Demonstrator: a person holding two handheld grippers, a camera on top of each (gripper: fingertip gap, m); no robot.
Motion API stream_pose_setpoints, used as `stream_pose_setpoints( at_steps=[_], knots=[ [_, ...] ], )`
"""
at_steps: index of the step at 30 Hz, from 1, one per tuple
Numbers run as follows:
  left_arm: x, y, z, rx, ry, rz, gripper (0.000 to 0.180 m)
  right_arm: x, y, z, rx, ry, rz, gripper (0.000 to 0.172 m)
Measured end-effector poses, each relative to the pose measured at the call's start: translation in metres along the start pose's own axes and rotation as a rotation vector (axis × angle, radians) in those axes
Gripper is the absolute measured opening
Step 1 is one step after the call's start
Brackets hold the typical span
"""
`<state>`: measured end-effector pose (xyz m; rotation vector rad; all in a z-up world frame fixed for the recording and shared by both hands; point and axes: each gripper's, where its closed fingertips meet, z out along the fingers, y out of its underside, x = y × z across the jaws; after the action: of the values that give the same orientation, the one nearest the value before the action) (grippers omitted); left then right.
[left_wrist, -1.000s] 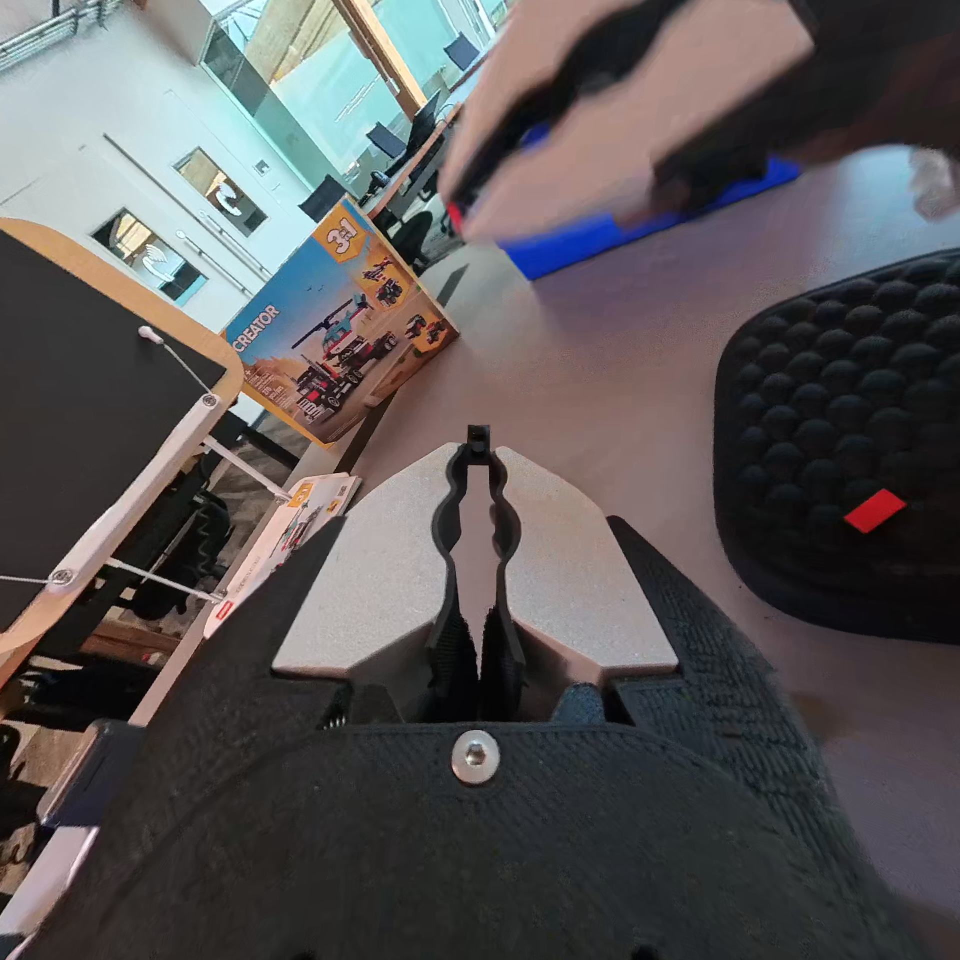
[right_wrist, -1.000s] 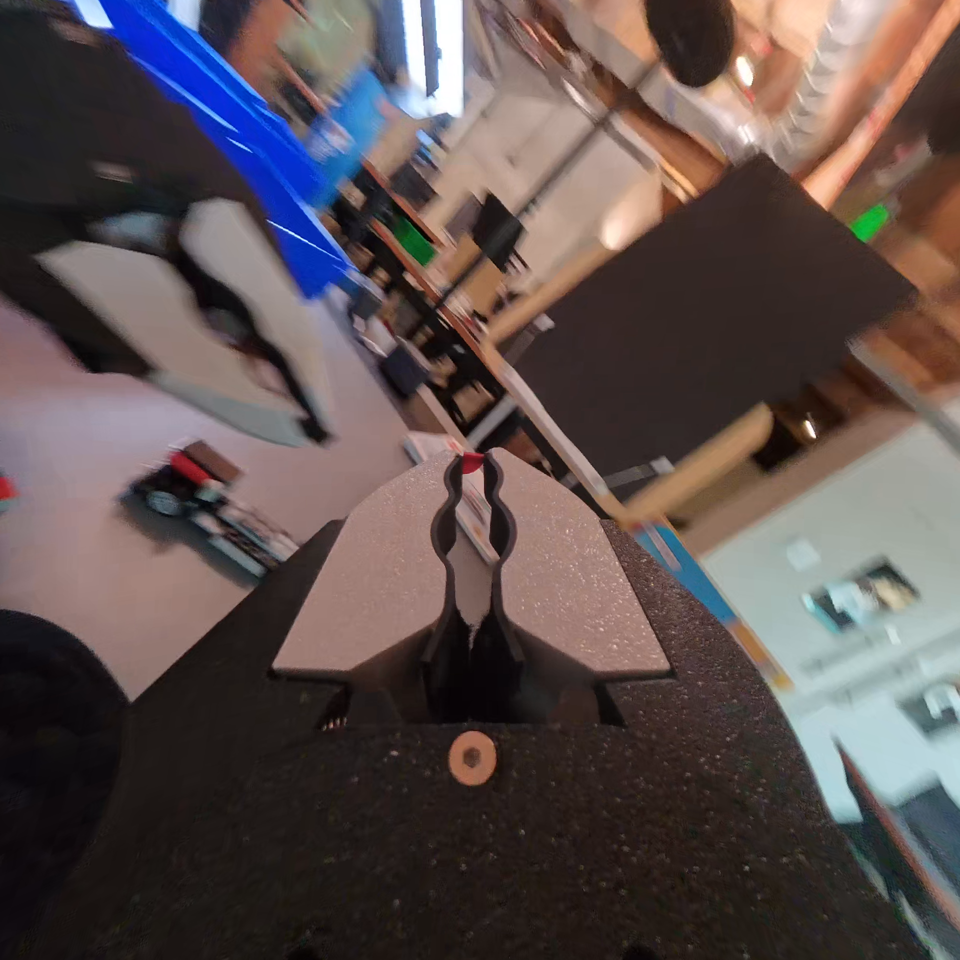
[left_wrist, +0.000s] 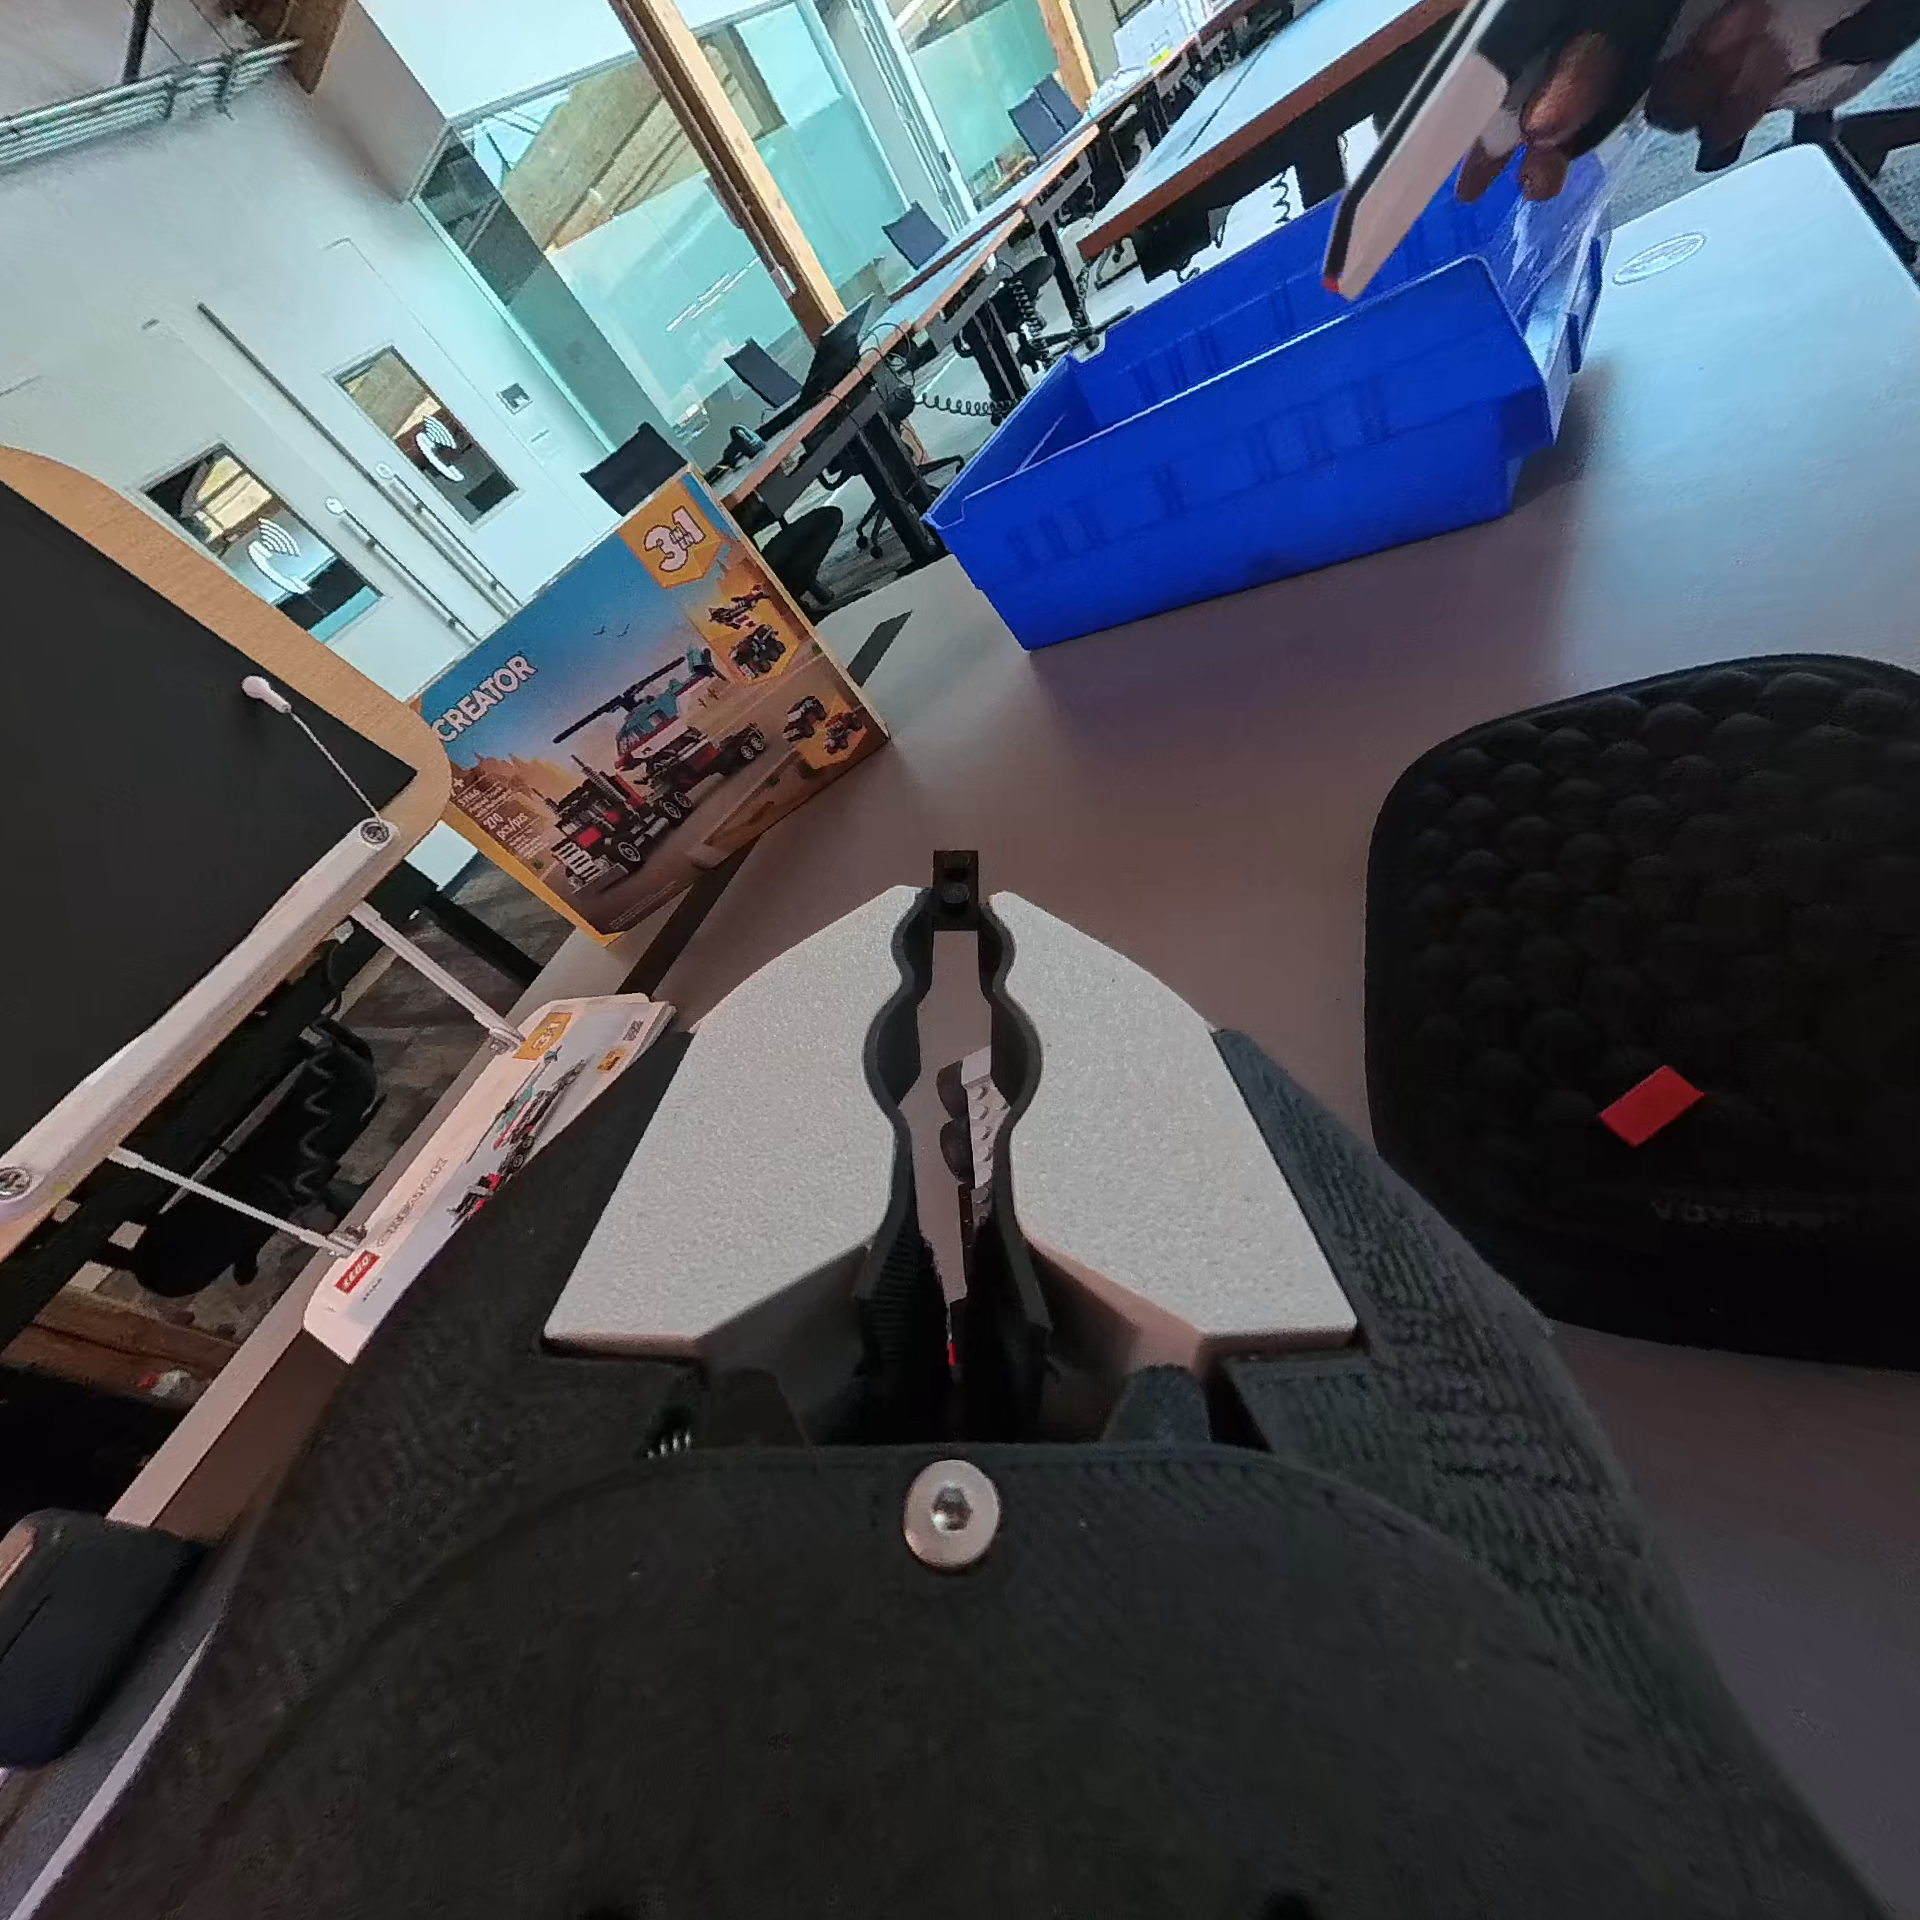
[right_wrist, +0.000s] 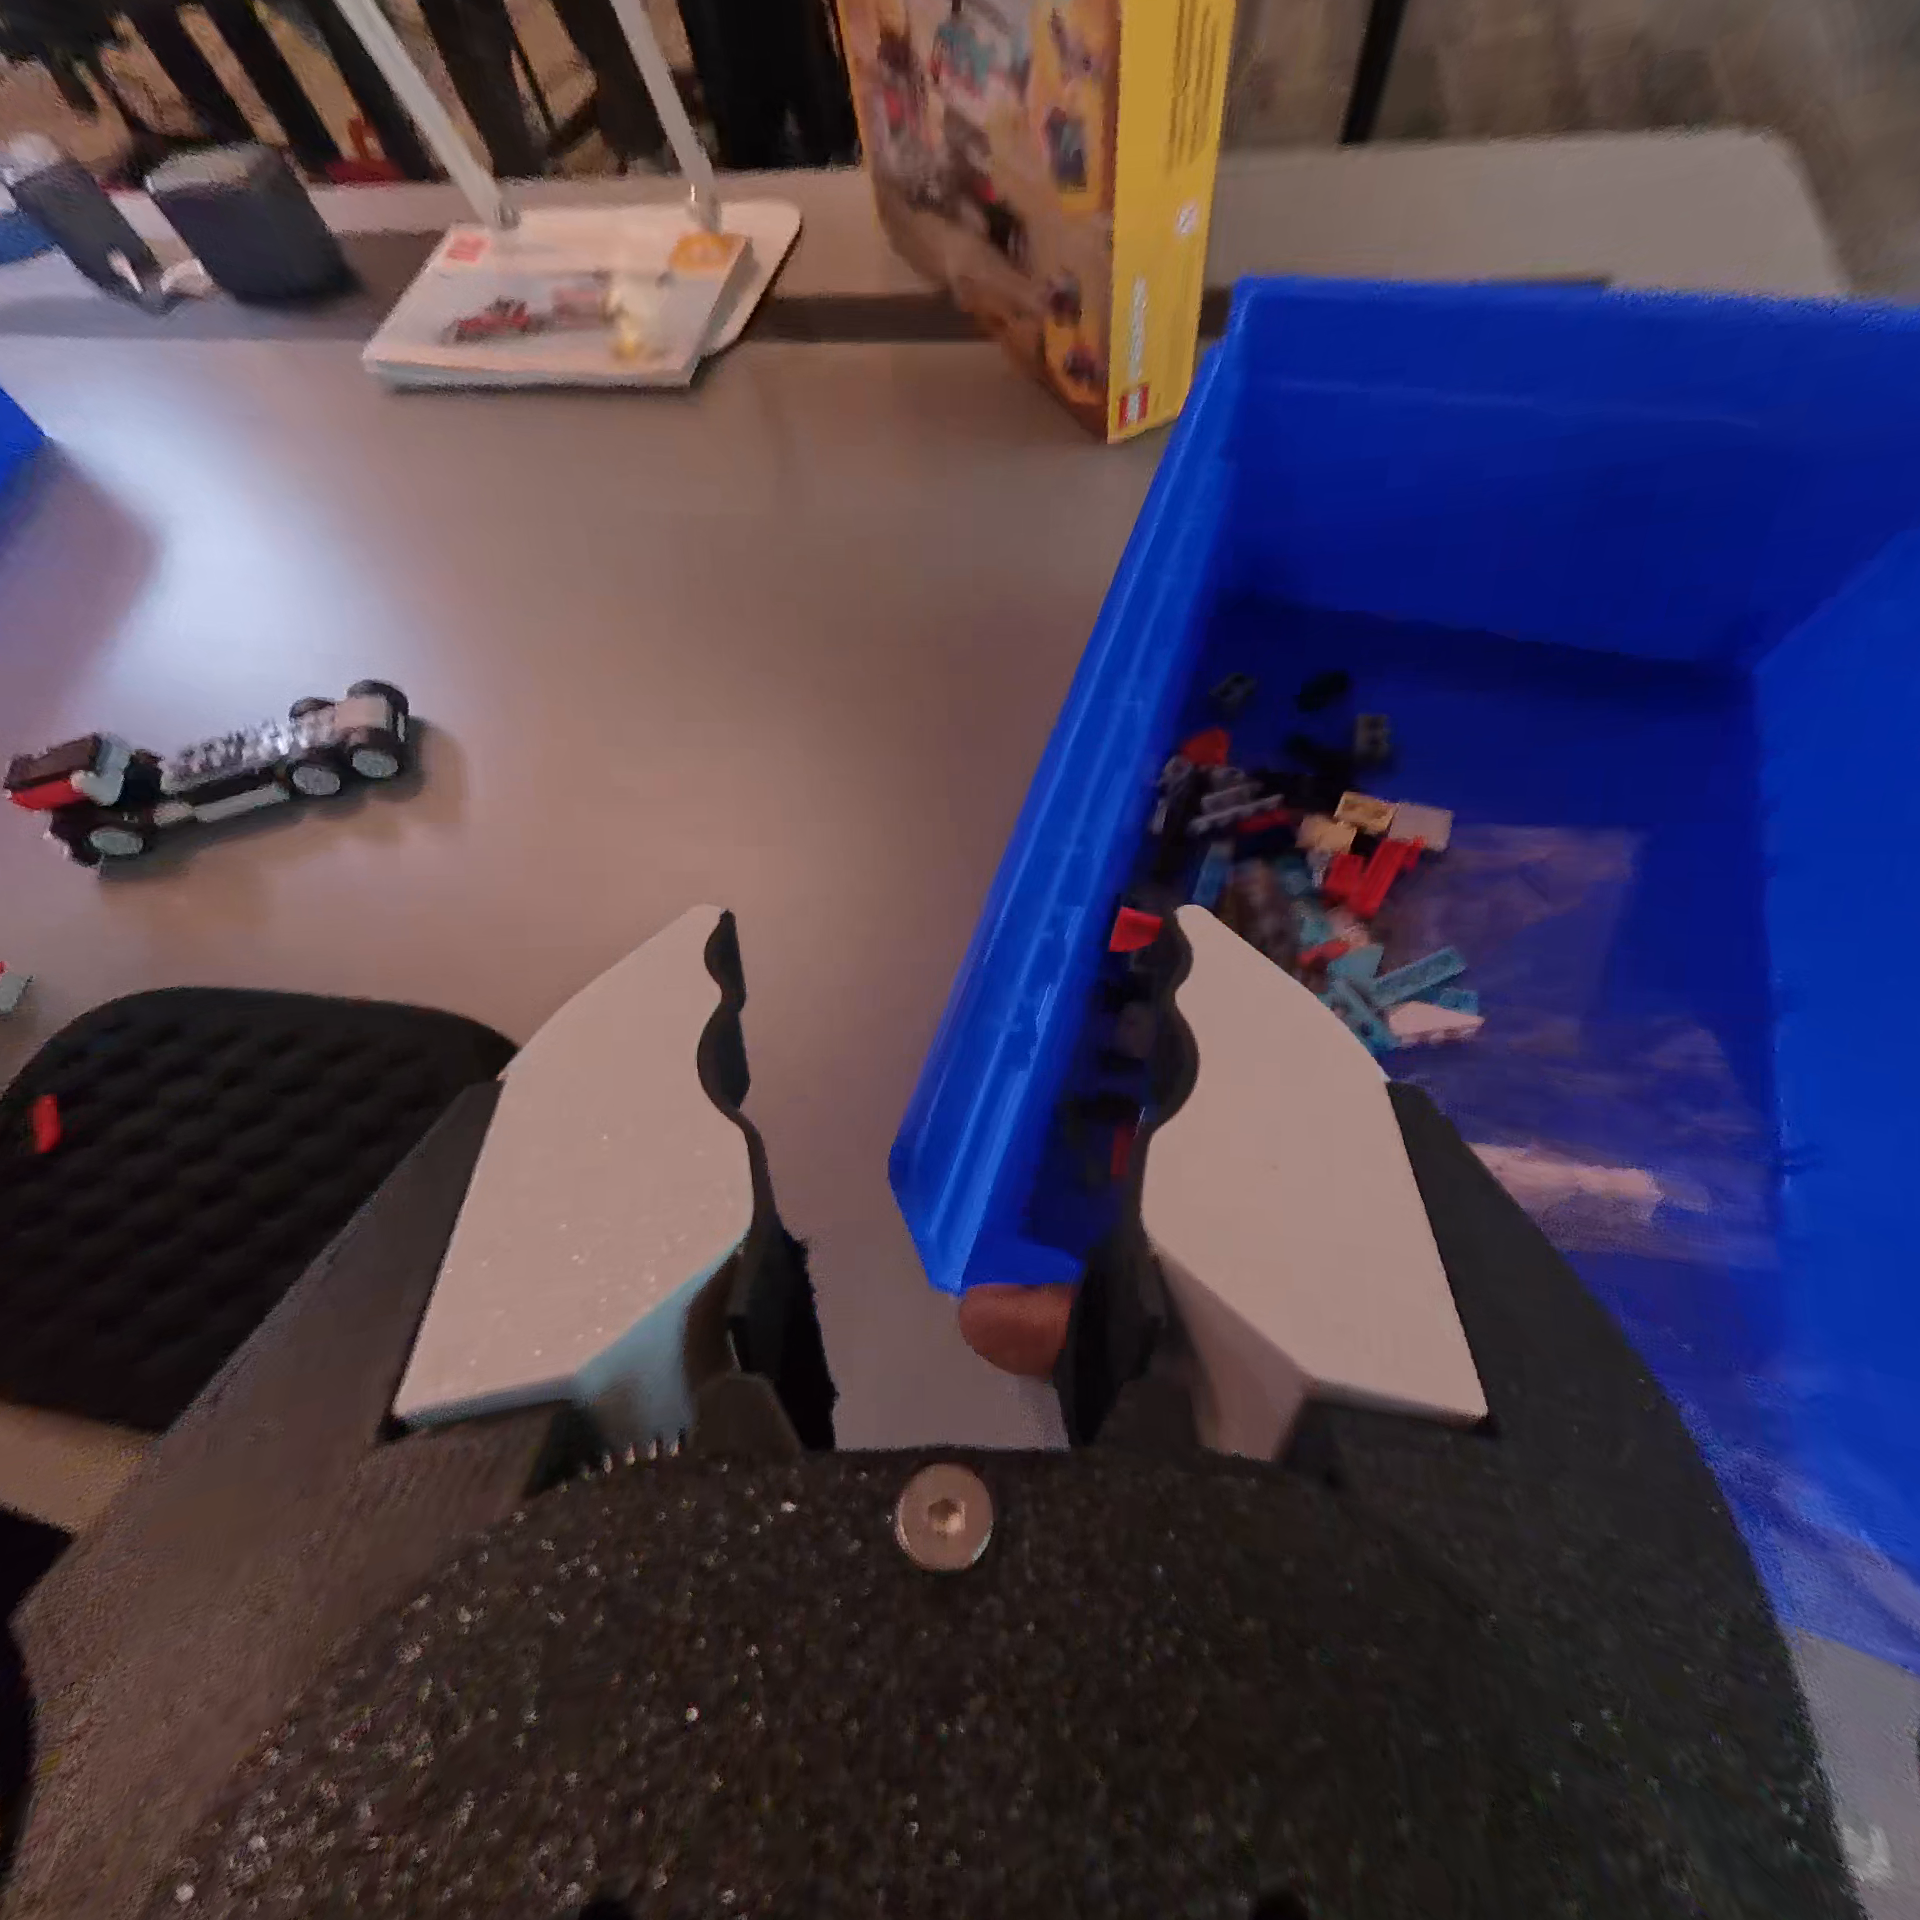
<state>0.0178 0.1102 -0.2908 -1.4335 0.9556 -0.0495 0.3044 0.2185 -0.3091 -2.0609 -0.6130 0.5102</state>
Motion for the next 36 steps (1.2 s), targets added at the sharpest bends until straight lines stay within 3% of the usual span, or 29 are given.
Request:
stream_pose_setpoints(
  at_steps=[6, 12, 15, 18, 21, 23, 26, 29, 31, 32, 36],
  knots=[
    [0.001, 0.001, 0.001, -0.011, -0.002, 0.024, 0.008, -0.024, 0.015, 0.008, -0.117, -0.089, -0.092, 0.085],
    [0.0, 0.001, 0.0, -0.002, -0.003, 0.002, 0.008, -0.036, -0.014, 0.001, 0.012, -0.052, -0.203, 0.073],
    [-0.001, 0.002, 0.0, 0.0, -0.001, -0.016, 0.008, -0.065, -0.015, 0.003, 0.002, -0.132, -0.315, 0.071],
    [-0.003, 0.001, 0.0, 0.008, -0.003, -0.04, 0.008, -0.129, 0.001, 0.006, -0.049, -0.394, -0.548, 0.044],
    [-0.005, 0.004, 0.0, 0.01, 0.003, -0.072, 0.008, -0.218, 0.045, 0.002, -0.141, -0.815, -0.845, 0.044],
    [-0.007, 0.006, 0.0, 0.006, -0.003, -0.078, 0.008, -0.254, 0.071, 0.011, -0.286, -0.942, -0.903, 0.044],
    [-0.008, 0.007, 0.0, 0.005, -0.005, -0.083, 0.008, -0.28, 0.097, 0.034, -0.471, -0.962, -0.925, 0.033],
    [-0.007, 0.007, 0.0, 0.003, -0.003, -0.08, 0.008, -0.284, 0.113, 0.055, -0.551, -0.909, -0.962, 0.029],
    [-0.007, 0.008, 0.0, -0.001, -0.005, -0.072, 0.008, -0.283, 0.112, 0.056, -0.561, -0.895, -0.943, 0.023],
    [-0.007, 0.008, 0.0, -0.002, -0.006, -0.069, 0.008, -0.281, 0.11, 0.056, -0.545, -0.889, -0.957, 0.005],
    [-0.009, 0.008, 0.0, -0.003, -0.014, -0.073, 0.008, -0.268, 0.097, 0.058, -0.484, -0.838, -0.98, 0.003]
  ],
)
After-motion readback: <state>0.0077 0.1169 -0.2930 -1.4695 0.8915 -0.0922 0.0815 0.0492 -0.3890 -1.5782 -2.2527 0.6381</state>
